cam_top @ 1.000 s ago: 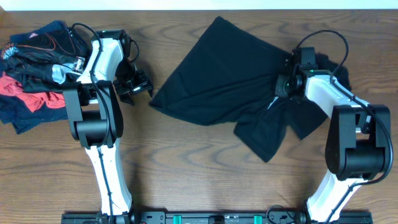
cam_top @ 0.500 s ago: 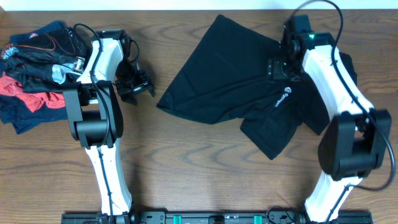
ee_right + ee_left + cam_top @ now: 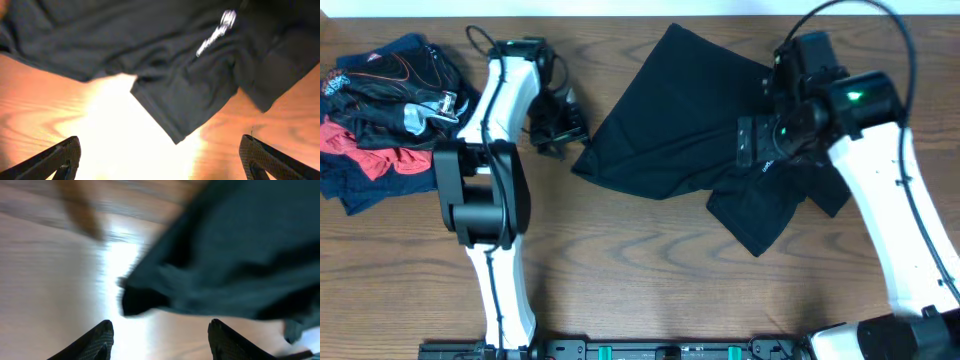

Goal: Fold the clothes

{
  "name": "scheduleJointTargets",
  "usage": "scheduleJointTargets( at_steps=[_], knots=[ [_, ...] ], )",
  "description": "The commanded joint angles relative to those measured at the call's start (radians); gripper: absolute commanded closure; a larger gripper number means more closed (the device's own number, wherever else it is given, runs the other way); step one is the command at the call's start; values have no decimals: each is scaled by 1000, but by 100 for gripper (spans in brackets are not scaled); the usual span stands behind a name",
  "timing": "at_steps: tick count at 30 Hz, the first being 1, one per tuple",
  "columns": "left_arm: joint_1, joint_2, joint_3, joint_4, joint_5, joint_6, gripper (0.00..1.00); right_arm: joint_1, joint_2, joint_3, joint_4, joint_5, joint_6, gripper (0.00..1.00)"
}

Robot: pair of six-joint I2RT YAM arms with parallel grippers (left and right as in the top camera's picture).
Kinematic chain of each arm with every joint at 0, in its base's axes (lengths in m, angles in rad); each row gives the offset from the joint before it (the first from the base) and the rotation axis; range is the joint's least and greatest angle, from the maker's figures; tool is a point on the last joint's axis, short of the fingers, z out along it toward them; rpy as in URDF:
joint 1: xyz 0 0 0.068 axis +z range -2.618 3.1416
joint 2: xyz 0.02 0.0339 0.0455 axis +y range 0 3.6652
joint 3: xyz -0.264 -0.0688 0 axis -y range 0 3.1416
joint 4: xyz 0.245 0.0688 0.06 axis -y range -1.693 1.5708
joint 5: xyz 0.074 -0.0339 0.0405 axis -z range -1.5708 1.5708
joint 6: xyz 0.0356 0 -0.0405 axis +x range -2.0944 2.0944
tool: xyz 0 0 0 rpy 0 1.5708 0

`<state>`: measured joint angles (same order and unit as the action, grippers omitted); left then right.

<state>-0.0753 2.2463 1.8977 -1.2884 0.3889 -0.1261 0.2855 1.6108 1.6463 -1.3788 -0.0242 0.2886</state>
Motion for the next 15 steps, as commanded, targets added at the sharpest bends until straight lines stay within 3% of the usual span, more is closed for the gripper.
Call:
scheduleJointTargets(
  at_steps=[1,15],
  knots=[
    [-15,-41,16,-12,10,22,37,11,21,-140,34,-41,39,1],
    [-16,-41,-57,5,3,51,37,150,-52,-692,344,-112,223,1]
  ],
)
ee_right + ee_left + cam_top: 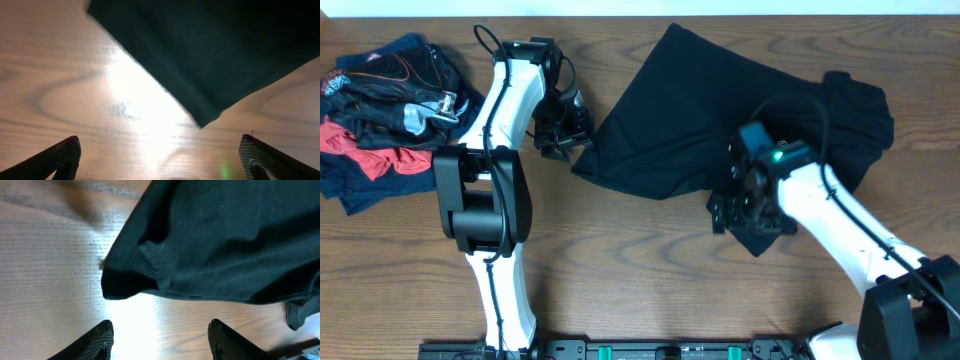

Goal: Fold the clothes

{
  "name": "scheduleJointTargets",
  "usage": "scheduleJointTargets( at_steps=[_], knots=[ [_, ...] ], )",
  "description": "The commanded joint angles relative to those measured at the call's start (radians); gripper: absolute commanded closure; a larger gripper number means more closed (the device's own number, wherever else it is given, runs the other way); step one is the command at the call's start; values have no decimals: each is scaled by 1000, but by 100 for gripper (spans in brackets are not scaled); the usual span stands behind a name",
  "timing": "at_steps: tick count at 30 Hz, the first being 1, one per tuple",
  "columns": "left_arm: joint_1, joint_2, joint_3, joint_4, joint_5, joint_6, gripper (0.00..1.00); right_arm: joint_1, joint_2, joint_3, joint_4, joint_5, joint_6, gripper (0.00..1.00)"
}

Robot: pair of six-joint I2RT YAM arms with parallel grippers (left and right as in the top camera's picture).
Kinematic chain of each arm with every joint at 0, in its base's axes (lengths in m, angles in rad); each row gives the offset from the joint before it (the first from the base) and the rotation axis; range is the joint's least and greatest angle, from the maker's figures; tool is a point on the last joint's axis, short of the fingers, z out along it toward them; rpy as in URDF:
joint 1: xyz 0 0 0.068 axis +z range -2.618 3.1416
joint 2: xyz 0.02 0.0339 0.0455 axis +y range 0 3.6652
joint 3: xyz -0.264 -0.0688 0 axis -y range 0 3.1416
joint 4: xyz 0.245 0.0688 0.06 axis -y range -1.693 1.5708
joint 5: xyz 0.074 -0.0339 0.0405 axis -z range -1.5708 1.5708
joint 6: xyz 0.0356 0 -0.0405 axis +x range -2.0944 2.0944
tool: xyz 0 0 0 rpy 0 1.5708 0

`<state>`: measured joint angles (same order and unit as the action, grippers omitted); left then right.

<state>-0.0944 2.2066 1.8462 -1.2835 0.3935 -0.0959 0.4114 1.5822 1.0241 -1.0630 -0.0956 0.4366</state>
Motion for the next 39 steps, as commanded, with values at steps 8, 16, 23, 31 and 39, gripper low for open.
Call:
scheduleJointTargets(
  at_steps=[8,16,23,31,39],
  knots=[
    [3,-1,-5,13,-2,21,37,31,-24,-223,86,-57,138,1],
    [3,-1,-5,12,-1,21,37,-25,-24,-255,153,-50,167,1],
    [3,-1,-5,11,-1,21,37,-138,-24,-255,183,3,214,4],
    [3,-1,-5,12,-1,21,37,-175,-23,-256,208,40,214,23],
    [3,-1,-5,8,-1,21,37,-175,2,-282,361,40,232,32]
  ],
)
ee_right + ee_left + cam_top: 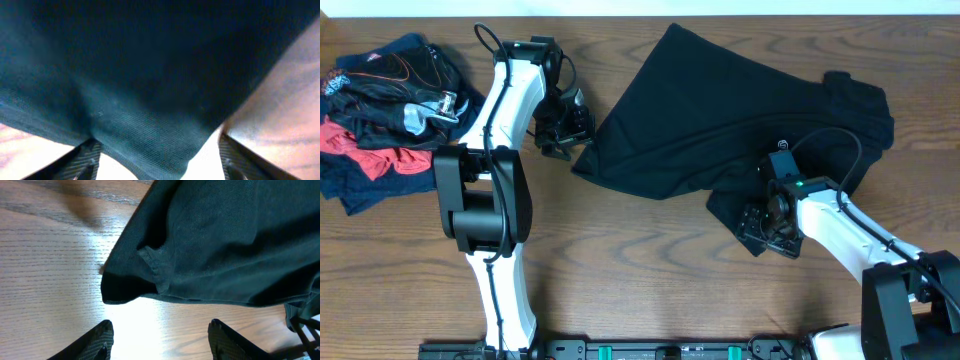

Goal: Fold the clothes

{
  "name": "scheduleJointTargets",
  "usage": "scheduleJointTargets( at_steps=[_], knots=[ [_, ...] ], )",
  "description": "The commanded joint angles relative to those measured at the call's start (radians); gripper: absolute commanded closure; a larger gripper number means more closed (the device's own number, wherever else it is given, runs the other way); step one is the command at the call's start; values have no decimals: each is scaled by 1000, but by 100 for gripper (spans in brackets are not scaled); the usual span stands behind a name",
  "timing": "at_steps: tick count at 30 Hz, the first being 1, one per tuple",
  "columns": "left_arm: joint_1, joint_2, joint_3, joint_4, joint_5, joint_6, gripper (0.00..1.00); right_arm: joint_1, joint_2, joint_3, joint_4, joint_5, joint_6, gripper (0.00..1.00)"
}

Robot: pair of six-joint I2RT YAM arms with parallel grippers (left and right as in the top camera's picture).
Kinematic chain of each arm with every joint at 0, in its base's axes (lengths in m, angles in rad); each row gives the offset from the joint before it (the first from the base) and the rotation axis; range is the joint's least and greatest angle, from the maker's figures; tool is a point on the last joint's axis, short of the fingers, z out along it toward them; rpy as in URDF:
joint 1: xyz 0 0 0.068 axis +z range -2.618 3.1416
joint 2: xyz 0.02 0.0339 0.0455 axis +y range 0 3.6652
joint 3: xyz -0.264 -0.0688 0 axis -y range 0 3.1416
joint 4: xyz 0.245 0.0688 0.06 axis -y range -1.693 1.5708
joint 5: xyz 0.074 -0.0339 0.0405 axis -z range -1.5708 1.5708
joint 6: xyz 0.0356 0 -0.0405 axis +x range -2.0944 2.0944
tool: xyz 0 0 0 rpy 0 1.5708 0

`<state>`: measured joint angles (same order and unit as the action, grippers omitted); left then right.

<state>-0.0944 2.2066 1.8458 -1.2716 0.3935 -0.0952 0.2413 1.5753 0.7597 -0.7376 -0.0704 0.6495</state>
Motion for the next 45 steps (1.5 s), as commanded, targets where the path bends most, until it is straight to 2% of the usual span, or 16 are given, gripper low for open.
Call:
scheduleJointTargets(
  at_steps=[1,3,4,5,6,7,15,20,23,28,41,45],
  knots=[
    [3,-1,-5,-4,-1,21,37,-5,17,-17,47,14,19,39],
    [3,-1,-5,-6,-1,21,37,-5,32,-17,62,15,19,55],
    [3,-1,-5,-8,-1,21,37,-5,39,-17,66,15,19,67],
    [3,-1,-5,-8,-1,21,37,-5,45,-17,69,14,19,85],
    [3,-1,-5,-8,-1,21,37,-5,48,-17,71,15,19,95],
    [3,-1,-5,-8,-1,21,37,-5,49,-17,72,16,19,99],
    [3,-1,-25,-35,-24,21,35,-5,48,-17,85,18,7,99],
    [3,-1,-84,-14,-23,21,23,-5,48,-17,84,18,-1,99],
    [3,-1,-154,45,-15,21,21,-5,48,-17,83,18,-8,99],
    [3,-1,-229,139,-7,20,21,-5,48,-17,75,18,-23,99],
    [-6,20,-232,291,19,-41,20,-5,48,-17,37,13,-23,99],
    [-37,42,-239,294,18,-40,25,-5,48,-17,18,14,-23,99]
  ],
)
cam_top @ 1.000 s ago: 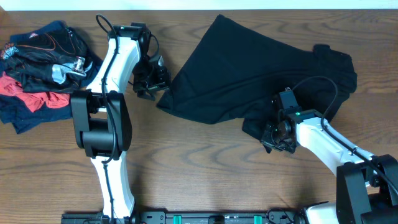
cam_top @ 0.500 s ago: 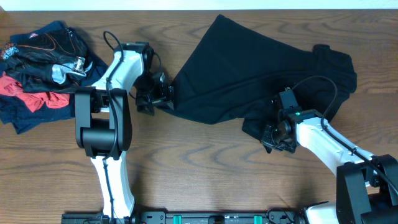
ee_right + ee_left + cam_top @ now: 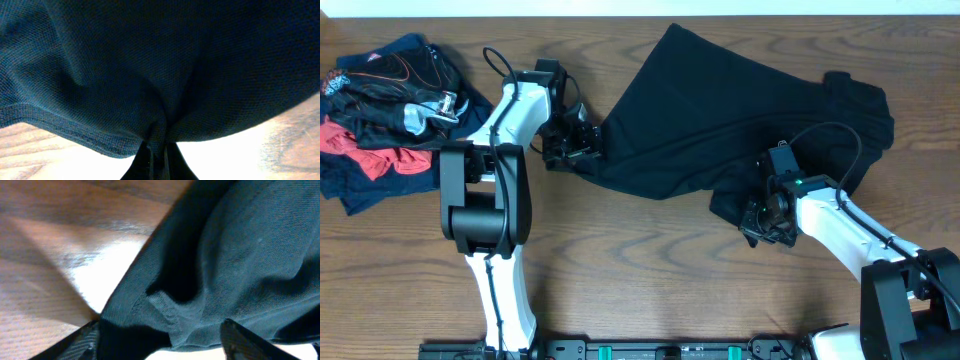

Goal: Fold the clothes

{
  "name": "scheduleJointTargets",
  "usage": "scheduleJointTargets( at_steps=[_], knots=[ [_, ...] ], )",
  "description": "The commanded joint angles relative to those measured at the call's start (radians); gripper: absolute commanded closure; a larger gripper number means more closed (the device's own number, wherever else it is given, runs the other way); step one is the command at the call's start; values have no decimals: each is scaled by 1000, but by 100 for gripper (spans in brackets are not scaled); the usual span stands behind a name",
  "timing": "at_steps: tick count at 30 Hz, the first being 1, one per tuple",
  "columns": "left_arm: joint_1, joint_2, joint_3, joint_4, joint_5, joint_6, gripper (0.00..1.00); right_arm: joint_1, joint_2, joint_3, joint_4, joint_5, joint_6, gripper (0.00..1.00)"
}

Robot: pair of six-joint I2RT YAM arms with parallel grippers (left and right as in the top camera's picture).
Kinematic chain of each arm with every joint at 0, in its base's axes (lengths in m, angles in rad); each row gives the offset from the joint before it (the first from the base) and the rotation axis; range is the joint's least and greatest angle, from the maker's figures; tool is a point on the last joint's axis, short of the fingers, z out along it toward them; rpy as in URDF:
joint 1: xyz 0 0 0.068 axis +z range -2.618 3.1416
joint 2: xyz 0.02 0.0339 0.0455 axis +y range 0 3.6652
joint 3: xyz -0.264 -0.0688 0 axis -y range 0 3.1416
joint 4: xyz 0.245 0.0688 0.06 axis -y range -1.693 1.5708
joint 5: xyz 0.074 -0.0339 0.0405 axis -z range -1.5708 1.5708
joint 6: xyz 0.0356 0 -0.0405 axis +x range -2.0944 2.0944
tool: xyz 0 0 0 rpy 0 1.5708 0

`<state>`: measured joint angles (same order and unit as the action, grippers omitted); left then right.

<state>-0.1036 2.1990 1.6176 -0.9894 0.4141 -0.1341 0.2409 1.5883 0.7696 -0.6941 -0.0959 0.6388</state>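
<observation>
A black shirt point(image 3: 720, 110) lies spread across the middle and right of the table, with a flap point(image 3: 732, 205) hanging toward the front. My left gripper point(image 3: 572, 148) is at the shirt's left corner point(image 3: 150, 310). The jaws of the left gripper point(image 3: 160, 332) stand open, with that corner's hem between them. My right gripper point(image 3: 760, 215) sits at the front flap. In the right wrist view the right gripper point(image 3: 157, 152) is shut on a bunched fold of the black fabric point(image 3: 150, 75).
A pile of dark and red clothes point(image 3: 380, 110) lies at the table's far left. Bare wooden table point(image 3: 650, 270) runs along the front, between the two arm bases.
My right gripper has shut on the shirt's front flap, which it straddled open before. My left gripper has moved in onto the shirt's left corner and is still open.
First my right gripper was open over the shirt's right middle and my left was open beside the left corner. Then the right was at the front flap's edge, then open around it. Now the right pinches the flap and the left straddles the corner.
</observation>
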Motion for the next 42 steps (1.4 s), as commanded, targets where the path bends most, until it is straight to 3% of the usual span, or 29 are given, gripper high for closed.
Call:
scheduleJointTargets(
  at_steps=[1,5,10,12,15,30,42],
  knots=[
    [-36,50,-13,14,-2,-2,25,-4,35,-27,-28,40,-13,99],
    [-72,50,-15,26,-2,-1,41,-5,35,-27,-35,40,-12,99],
    [-94,50,-40,49,-3,-2,42,-4,35,-27,-45,40,-13,99],
    [-94,50,-59,65,-3,-2,57,-5,35,-27,-49,40,-16,99],
    [-90,50,-75,73,-3,-2,94,-4,35,-27,-54,40,-20,99],
    [-64,18,-72,101,-152,-8,94,-5,14,6,-55,100,-72,99],
    [-64,-328,-66,98,-233,-9,94,-5,-154,287,-294,228,-122,99]
  ],
)
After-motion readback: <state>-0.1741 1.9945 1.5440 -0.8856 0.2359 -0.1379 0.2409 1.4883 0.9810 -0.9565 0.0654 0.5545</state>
